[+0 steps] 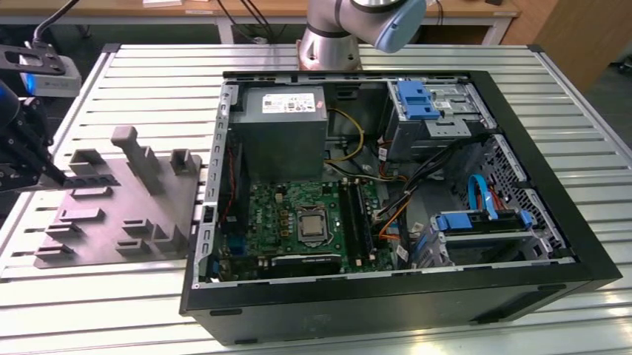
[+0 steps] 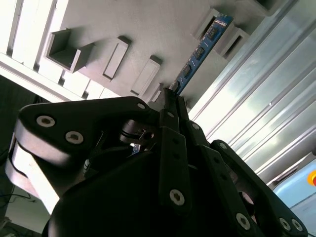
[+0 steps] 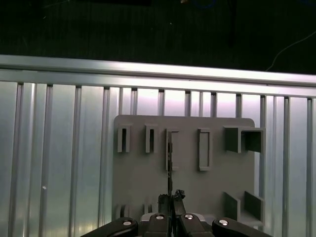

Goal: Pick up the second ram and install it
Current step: 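Pick up the second ram and move it above second insertion slot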

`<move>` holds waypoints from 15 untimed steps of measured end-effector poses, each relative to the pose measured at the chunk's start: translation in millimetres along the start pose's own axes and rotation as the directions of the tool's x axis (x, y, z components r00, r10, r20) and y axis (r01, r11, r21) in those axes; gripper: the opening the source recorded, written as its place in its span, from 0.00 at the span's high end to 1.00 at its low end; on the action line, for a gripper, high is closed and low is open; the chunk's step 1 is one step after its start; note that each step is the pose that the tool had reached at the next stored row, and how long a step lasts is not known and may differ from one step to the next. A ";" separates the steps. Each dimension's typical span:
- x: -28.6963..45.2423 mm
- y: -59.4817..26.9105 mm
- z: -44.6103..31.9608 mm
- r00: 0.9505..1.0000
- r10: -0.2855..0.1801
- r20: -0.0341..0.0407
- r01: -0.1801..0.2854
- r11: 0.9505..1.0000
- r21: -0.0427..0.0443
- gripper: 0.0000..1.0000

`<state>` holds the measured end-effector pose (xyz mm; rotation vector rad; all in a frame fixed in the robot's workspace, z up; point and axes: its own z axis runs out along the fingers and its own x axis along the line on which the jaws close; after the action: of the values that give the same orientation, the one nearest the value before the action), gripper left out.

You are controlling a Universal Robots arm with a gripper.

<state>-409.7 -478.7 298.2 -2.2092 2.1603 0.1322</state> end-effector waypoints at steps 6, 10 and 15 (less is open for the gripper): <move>-0.5 0.2 -5.4 1.000 0.000 0.005 0.000 1.000 0.000 0.86; -0.9 0.2 -9.4 1.000 0.000 0.009 0.000 1.000 0.000 0.86; -1.3 0.4 -14.0 1.000 0.000 0.015 0.000 1.000 0.000 0.86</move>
<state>-409.8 -478.7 312.3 -2.2014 2.1524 0.1473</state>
